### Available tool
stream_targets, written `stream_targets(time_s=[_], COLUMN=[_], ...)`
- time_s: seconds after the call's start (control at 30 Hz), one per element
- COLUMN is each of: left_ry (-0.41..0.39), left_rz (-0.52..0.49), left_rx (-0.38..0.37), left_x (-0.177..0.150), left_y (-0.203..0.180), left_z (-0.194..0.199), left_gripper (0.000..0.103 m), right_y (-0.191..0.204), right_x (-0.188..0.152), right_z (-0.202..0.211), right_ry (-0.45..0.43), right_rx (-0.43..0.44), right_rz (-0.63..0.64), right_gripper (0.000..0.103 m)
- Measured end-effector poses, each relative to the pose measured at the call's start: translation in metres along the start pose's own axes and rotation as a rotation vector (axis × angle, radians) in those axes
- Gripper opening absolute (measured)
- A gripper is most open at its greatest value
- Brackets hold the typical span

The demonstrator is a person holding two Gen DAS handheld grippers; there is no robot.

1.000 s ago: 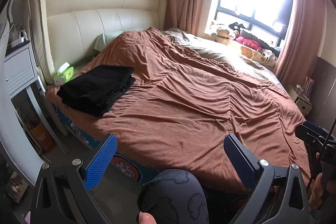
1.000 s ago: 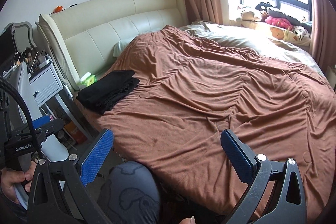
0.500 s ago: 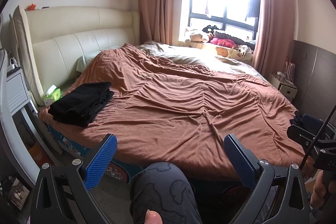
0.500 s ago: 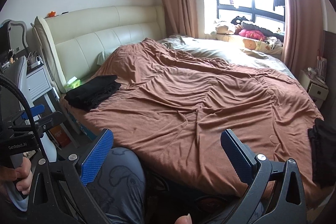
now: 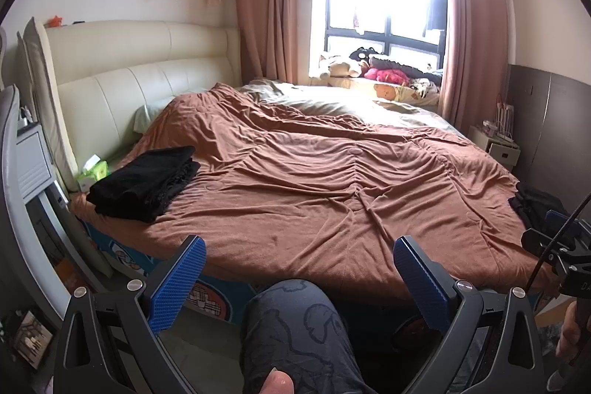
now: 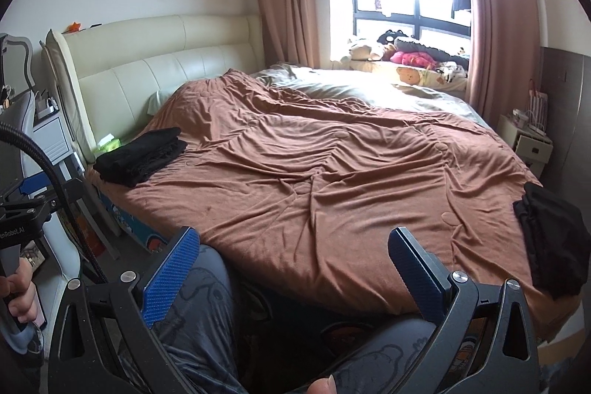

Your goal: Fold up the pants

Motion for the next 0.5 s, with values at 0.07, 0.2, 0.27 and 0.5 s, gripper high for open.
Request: stream_targets(time_s=[0.07,0.2,0.27,0.5], left_ry=[-0.008,0.021,0.028,0.037], left_rz=[-0.003,0.014,0.012,0.025], left_rx=[0.012,0.018,0.026,0.037], left_x=[-0.002,-0.007,-0.009,-0.012], left_y=[0.001,0.004,0.005,0.013], left_z=[-0.004,-0.014,-0.018,-0.025], left_gripper=[0.103,0.103,0.103,0.103], right_y=[-0.001,-0.004,-0.006,-0.004], right_x=[-0.003,-0.006,-0.006,-0.012], right_z=[-0.002,-0.006,-0.009,-0.015], right_ry=[0.001,0.0,0.003,0.009], right_rx=[0.038,0.025,0.019,0.024], right_rz=[-0.028,-0.039,-0.041,-0.032], right_gripper=[0.103,0.103,0.103,0.103])
Point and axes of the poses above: each gripper's, at about its wrist camera, not at the fingertips, and z roughly against the way its jaws point, y to its left, x to its top, the point moved 1 cm from there along -z, roughly the way its jaws point, and after that the axes turned 12 degrees about z, right-handed, at the moved point
